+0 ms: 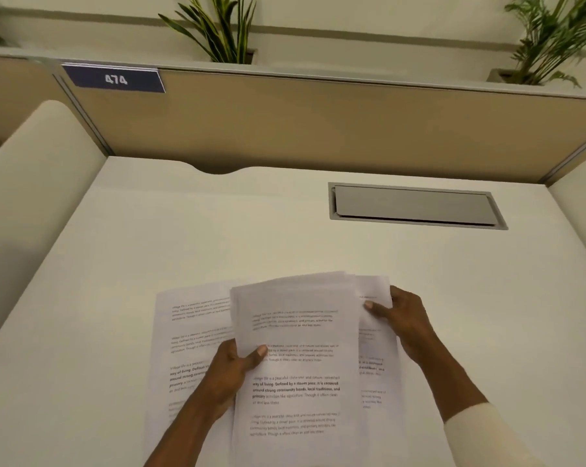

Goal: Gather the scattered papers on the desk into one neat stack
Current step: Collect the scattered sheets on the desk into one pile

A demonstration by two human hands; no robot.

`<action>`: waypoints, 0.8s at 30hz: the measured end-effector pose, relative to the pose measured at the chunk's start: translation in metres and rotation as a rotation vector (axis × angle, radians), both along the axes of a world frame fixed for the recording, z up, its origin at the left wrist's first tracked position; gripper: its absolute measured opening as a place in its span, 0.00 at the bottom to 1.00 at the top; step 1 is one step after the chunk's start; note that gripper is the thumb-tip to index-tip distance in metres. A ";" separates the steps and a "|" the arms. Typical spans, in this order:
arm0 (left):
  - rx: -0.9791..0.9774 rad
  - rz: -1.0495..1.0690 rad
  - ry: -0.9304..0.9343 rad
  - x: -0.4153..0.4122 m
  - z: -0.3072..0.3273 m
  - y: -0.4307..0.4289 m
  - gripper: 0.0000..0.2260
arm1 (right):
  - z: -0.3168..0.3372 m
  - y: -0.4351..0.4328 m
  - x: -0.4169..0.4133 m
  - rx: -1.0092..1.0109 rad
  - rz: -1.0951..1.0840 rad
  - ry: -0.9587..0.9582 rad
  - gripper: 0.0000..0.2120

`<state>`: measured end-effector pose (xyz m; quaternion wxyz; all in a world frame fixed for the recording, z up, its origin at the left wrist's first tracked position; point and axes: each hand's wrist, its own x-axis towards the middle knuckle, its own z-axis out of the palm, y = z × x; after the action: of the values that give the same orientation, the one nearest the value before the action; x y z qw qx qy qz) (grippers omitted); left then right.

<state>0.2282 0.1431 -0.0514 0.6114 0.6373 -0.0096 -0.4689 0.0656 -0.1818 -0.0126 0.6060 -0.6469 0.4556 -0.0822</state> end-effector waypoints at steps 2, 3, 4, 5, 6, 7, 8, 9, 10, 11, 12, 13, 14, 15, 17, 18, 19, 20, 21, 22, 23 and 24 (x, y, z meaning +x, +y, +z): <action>-0.042 -0.065 -0.021 -0.003 0.006 -0.008 0.14 | 0.008 0.003 -0.010 0.053 0.090 -0.127 0.15; -0.057 -0.088 -0.035 -0.005 0.009 -0.013 0.15 | 0.010 0.004 -0.014 0.068 0.098 -0.156 0.18; -0.066 -0.103 -0.049 -0.006 0.012 -0.017 0.15 | 0.009 0.004 -0.017 0.082 0.087 -0.177 0.19; -0.074 -0.114 -0.062 -0.007 0.015 -0.023 0.15 | 0.008 0.005 -0.020 0.095 0.064 -0.200 0.19; -0.083 -0.128 -0.071 -0.008 0.018 -0.027 0.16 | 0.007 0.005 -0.022 0.095 0.038 -0.217 0.18; -0.094 -0.148 -0.079 -0.009 0.021 -0.032 0.16 | 0.005 0.006 -0.024 0.089 0.020 -0.226 0.17; -0.102 -0.172 -0.084 -0.009 0.024 -0.036 0.16 | 0.002 0.006 -0.026 0.080 0.009 -0.216 0.18; -0.105 -0.191 -0.086 -0.009 0.026 -0.040 0.16 | 0.001 0.009 -0.027 0.079 -0.003 -0.205 0.19; -0.104 -0.203 -0.087 -0.010 0.029 -0.043 0.16 | 0.003 0.012 -0.029 0.086 -0.018 -0.202 0.20; -0.103 -0.208 -0.090 -0.011 0.032 -0.047 0.15 | 0.004 0.015 -0.030 0.101 -0.036 -0.206 0.20; -0.101 -0.205 -0.096 -0.012 0.035 -0.050 0.15 | 0.003 0.016 -0.032 0.120 -0.063 -0.215 0.20; -0.097 -0.191 -0.103 -0.014 0.038 -0.053 0.14 | 0.003 0.016 -0.033 0.146 -0.089 -0.240 0.19; -0.093 -0.167 -0.112 -0.015 0.041 -0.055 0.14 | 0.003 0.016 -0.035 0.173 -0.103 -0.264 0.17; -0.089 -0.139 -0.118 -0.017 0.044 -0.056 0.14 | 0.003 0.017 -0.036 0.232 -0.112 -0.292 0.17; -0.080 -0.082 -0.125 -0.019 0.050 -0.057 0.14 | 0.005 0.020 -0.043 0.407 -0.132 -0.340 0.31; -0.073 -0.050 -0.126 -0.019 0.053 -0.056 0.13 | 0.005 0.021 -0.047 0.450 -0.086 -0.359 0.37; -0.065 -0.013 -0.128 -0.019 0.057 -0.054 0.13 | 0.005 0.024 -0.051 0.439 -0.013 -0.361 0.39; -0.057 0.026 -0.130 -0.019 0.060 -0.052 0.12 | 0.005 0.027 -0.054 0.373 0.076 -0.338 0.38; -0.052 0.058 -0.134 -0.018 0.065 -0.049 0.12 | 0.008 0.033 -0.054 0.291 0.160 -0.309 0.34; -0.048 0.077 -0.142 -0.018 0.070 -0.046 0.12 | 0.012 0.038 -0.053 0.227 0.225 -0.274 0.31; -0.046 0.089 -0.153 -0.018 0.075 -0.041 0.12 | 0.017 0.044 -0.050 0.182 0.264 -0.242 0.30; -0.042 0.104 -0.166 -0.017 0.081 -0.036 0.12 | 0.021 0.050 -0.045 0.146 0.284 -0.221 0.30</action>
<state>0.2113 0.1072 0.0297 0.6454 0.6607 -0.0370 -0.3815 0.0207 -0.1323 0.0087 0.7031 -0.6461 0.2952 -0.0334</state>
